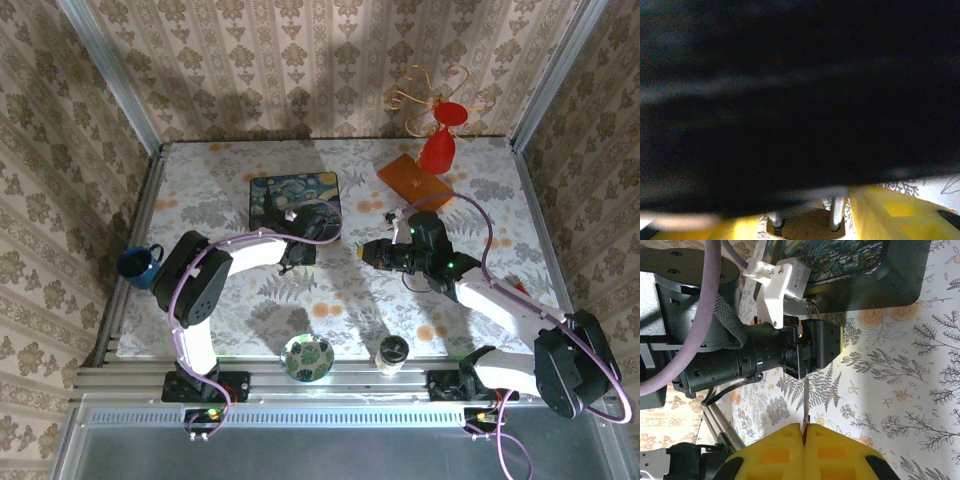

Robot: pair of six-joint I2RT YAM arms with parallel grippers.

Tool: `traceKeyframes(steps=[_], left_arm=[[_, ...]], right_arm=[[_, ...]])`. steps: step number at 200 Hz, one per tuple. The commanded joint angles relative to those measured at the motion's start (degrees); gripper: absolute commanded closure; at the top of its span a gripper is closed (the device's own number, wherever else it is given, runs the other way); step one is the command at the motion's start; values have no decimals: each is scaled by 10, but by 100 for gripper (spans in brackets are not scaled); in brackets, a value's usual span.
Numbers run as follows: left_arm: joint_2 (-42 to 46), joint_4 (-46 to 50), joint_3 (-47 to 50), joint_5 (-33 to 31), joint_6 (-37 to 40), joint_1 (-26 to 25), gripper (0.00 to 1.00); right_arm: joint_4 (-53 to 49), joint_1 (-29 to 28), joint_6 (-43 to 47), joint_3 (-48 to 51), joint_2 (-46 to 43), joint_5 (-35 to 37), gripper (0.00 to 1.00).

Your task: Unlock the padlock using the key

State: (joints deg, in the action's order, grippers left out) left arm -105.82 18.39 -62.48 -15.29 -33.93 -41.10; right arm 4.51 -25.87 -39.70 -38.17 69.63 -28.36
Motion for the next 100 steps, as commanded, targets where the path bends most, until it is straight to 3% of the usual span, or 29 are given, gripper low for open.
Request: traceKeyframes(steps=[1,54,100], left_arm=[[-1,-1,-10,-25,-14,2,49],[-3,-15,-12,-22,-16,2,51],[-5,-13,-14,-18,-20,2,61]], right_arm=[[12,2,-4,7,3,-7,100],[11,2,-4,6,3,-11,100],[7,2,-3,6,1,-8,100]])
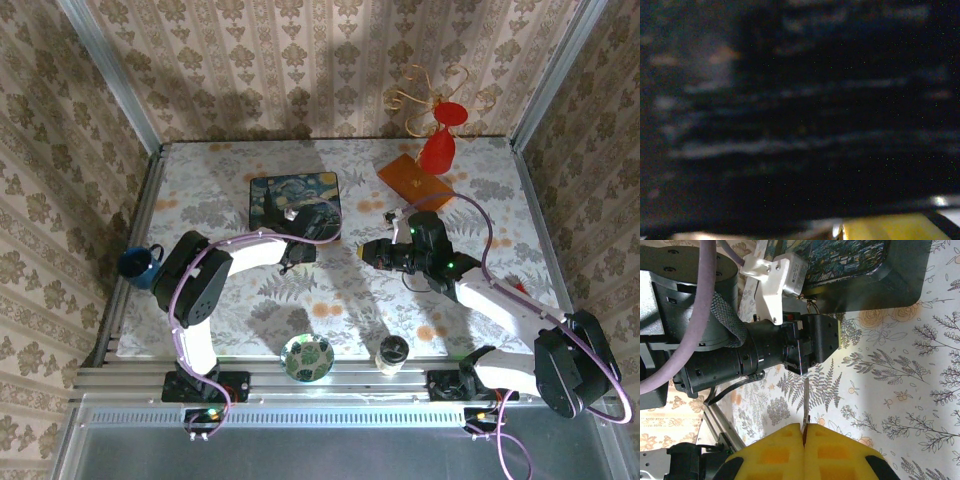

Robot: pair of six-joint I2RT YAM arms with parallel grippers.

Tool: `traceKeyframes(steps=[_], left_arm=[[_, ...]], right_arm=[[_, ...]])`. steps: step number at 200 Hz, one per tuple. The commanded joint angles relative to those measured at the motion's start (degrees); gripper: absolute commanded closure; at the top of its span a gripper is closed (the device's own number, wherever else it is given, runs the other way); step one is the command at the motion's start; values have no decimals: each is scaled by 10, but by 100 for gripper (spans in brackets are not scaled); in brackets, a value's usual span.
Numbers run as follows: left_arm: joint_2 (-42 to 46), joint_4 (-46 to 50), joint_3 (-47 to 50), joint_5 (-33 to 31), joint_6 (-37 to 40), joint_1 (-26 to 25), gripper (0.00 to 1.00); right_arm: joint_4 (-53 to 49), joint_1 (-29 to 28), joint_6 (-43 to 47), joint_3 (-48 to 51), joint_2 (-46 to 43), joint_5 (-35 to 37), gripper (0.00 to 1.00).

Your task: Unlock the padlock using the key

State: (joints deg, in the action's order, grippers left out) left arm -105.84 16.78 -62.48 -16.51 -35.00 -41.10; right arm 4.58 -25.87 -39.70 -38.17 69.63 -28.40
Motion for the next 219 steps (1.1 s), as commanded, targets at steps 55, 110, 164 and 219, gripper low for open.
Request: traceKeyframes(steps=[55,110,164,219], left_arm=[[8,12,-4,28,-42,-5,74],[10,34,-47,111,-117,-25,92],[-15,88,-139,177,-148,-38,100],[-24,64,-149,226,-197,-34,100]], right_arm=[[23,1,-7,24,22,0,100],[103,1,-6,69,69,-8,100],[244,8,25,129,97,-32,100],[363,45,62,168,145,-110,100]])
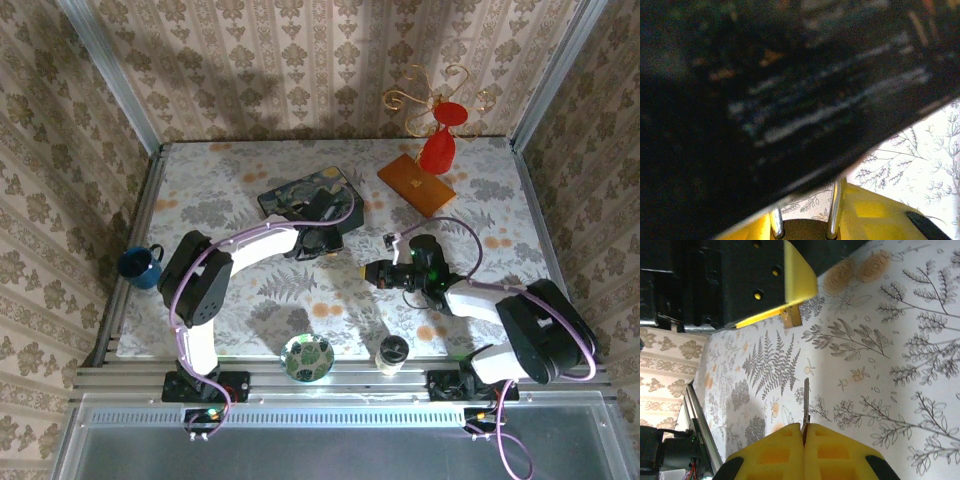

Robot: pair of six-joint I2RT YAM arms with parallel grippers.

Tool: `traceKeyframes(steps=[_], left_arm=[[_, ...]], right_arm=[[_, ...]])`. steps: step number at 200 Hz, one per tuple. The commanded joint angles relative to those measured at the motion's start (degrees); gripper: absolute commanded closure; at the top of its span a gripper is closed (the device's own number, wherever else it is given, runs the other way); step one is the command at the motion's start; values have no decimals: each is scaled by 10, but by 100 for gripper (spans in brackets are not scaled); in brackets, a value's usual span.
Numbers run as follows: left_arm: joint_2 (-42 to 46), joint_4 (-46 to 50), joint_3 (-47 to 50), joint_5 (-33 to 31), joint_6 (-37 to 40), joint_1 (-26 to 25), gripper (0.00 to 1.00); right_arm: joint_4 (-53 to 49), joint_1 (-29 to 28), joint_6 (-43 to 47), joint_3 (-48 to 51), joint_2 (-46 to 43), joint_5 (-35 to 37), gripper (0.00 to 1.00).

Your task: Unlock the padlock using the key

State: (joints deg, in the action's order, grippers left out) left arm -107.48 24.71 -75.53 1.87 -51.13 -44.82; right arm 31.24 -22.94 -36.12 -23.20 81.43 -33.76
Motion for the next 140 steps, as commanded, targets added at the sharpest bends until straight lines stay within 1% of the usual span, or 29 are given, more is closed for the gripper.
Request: traceKeyframes(steps=[1,25,43,66,87,109,140], left_arm=[[-8,-16,-18,43,-36,3,100],[-7,-28,-10,62,-50,7,100],[-4,-35,-4,64,-55,9,100],[1,-37,-1,63,-58,12,100],[4,-47,5,63,-68,14,100],[4,-63,13,72,-82,15,100],[1,-71,16,78,-88,16,100]], right_arm=[[100,17,26,18,29,-59,100],[167,28,23,13,73,-97,100],[221,31,15,4,114,-121,100],[295,32,0,3,163,-129,100],[342,32,-10,3,197,-129,100],[378,31,-20,0,227,-135,100],[390,30,-22,-10,254,-134,100]])
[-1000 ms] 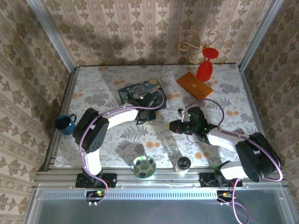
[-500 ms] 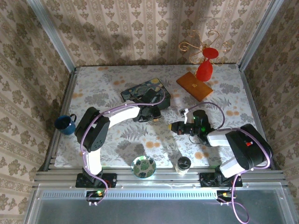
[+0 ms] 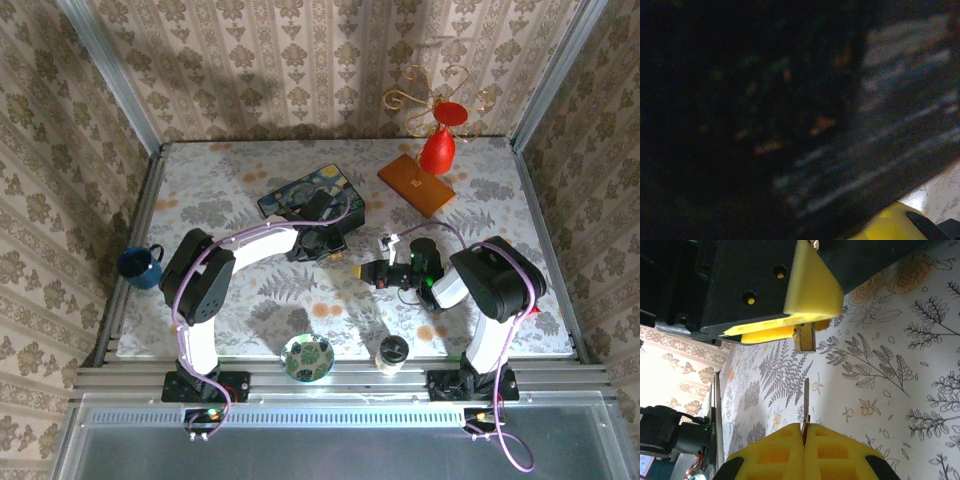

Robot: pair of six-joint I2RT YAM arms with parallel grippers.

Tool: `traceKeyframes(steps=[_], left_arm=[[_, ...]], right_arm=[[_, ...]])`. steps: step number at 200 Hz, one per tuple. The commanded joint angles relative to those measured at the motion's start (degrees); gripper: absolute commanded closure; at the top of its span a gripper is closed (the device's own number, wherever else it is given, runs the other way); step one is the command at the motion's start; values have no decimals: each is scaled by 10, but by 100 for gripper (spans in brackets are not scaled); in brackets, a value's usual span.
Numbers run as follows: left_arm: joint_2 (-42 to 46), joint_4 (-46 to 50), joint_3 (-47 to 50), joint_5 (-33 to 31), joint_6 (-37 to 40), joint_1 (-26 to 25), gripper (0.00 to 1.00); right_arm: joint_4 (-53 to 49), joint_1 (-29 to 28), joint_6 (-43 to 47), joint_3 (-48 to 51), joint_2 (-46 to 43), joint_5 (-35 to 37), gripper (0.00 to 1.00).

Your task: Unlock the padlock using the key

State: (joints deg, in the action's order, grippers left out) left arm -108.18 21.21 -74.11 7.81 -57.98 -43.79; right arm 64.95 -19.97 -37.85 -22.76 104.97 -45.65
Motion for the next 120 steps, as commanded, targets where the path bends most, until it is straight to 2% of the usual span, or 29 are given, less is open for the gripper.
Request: traceKeyframes(steps=[1,120], left_arm=[[8,-36,2,18,-20,5,100],[2,-62,8,33,-38,6,100]], right_arm=[[53,0,-5,-14,19,-15,100],[19,-23,12,-42,34,10,100]])
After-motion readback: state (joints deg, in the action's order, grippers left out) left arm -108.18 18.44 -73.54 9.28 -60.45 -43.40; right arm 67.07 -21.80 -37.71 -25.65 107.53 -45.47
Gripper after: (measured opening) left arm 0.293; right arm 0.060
